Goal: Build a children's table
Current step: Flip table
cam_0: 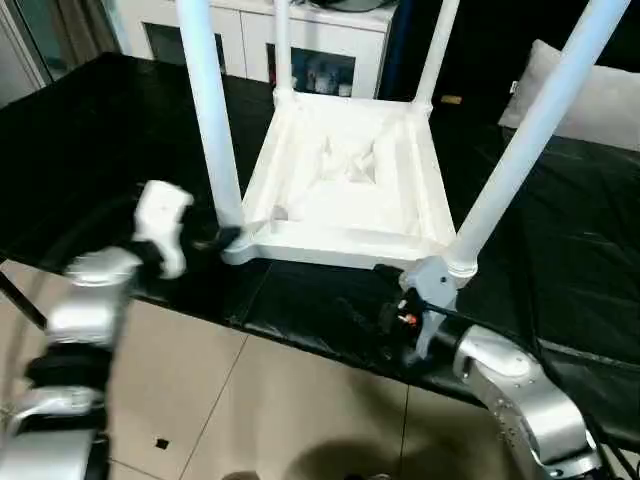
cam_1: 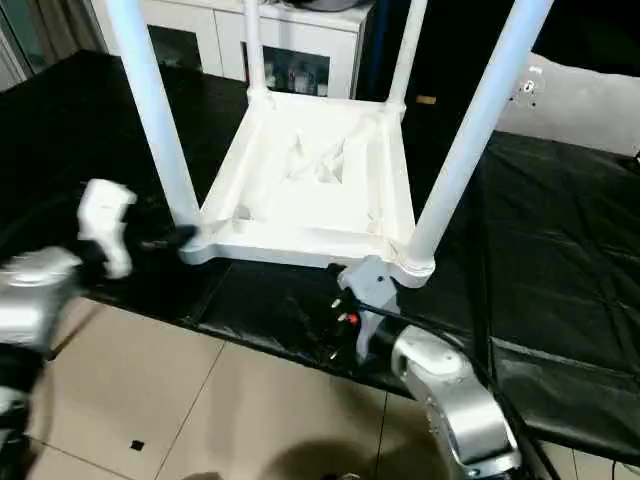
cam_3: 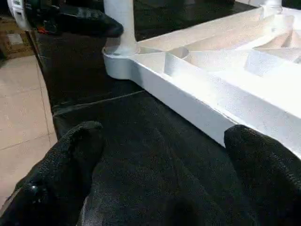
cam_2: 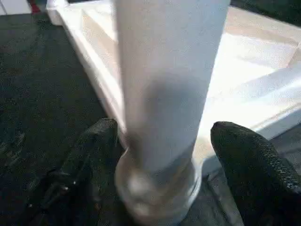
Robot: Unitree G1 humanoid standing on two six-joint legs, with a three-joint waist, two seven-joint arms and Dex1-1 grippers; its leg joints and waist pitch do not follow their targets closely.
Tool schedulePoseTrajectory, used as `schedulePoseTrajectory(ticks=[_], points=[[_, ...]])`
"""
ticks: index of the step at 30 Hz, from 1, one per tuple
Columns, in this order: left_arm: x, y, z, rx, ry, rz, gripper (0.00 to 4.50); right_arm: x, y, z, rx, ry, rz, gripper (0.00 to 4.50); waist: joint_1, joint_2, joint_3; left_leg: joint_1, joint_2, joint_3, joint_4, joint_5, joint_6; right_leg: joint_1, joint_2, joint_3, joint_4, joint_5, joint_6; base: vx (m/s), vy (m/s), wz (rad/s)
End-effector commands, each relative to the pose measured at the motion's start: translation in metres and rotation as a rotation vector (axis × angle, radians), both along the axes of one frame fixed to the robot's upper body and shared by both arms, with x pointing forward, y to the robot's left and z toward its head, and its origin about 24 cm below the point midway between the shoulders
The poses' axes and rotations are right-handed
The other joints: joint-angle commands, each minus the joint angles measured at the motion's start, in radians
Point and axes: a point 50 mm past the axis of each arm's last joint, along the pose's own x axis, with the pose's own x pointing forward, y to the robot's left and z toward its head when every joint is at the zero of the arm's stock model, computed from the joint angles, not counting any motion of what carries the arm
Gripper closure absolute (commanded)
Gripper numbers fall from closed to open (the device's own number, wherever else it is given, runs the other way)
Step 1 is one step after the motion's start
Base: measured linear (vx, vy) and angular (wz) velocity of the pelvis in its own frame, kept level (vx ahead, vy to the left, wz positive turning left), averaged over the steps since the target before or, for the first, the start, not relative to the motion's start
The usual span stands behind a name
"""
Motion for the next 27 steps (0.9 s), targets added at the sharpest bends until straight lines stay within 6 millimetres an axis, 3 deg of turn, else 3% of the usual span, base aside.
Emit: schedulePoseTrajectory(ticks=[1, 10, 23, 25, 26, 27], points=[[0.005, -0.004, 0.005, 0.025, -0.024, 0.012, 1.21, 0.001, 0.001, 0.003, -0.012, -0.013, -0.003, 0.00, 0.002, 0.018, -0.071, -0.017, 0.096, -0.038, -0.081, 0.019, 0.054, 0.068, -0.146, 0.091, -0.083, -0.316, 0.024, 0.000, 0.000, 0.00], [0.016, -0.008, 0.004, -0.019, -0.018, 0.112, 1.85, 0.000, 0.005, 0.001, 0.004, 0.004, -0.027, 0.00, -0.004, 0.019, -0.070, -0.017, 0.093, -0.037, -0.080, 0.012, 0.058, 0.068, -0.143, 0.087, -0.088, -0.328, 0.032, 0.000, 0.000, 0.00], [0.013, -0.012, -0.001, -0.111, -0.029, 0.192, 1.85, 0.004, 0.005, -0.001, 0.000, 0.017, -0.071, 0.00, -0.001, 0.015, -0.070, -0.018, 0.094, -0.038, -0.080, 0.014, 0.058, 0.068, -0.146, 0.086, -0.088, -0.334, 0.038, 0.000, 0.000, 0.00], [0.009, -0.022, -0.005, -0.205, -0.009, 0.219, 1.85, 0.007, 0.004, -0.002, 0.006, 0.028, -0.120, 0.00, -0.001, 0.016, -0.070, -0.020, 0.095, -0.037, -0.079, 0.015, 0.056, 0.069, -0.147, 0.087, -0.089, -0.332, 0.033, 0.000, 0.000, 0.00], [0.008, -0.023, -0.005, -0.216, -0.006, 0.222, 1.85, 0.007, 0.003, -0.002, 0.007, 0.029, -0.125, 0.00, -0.002, 0.018, -0.071, -0.020, 0.103, -0.040, -0.080, 0.015, 0.045, 0.070, -0.153, 0.088, -0.082, -0.316, 0.012, 0.000, 0.000, 0.00], [0.006, -0.028, -0.007, -0.255, 0.006, 0.234, 1.85, 0.008, 0.003, -0.003, 0.010, 0.033, -0.145, 0.00, -0.004, 0.017, -0.072, -0.020, 0.103, -0.038, -0.079, 0.020, 0.046, 0.070, -0.152, 0.088, -0.082, -0.305, -0.006, 0.000, 0.000, 0.00]])
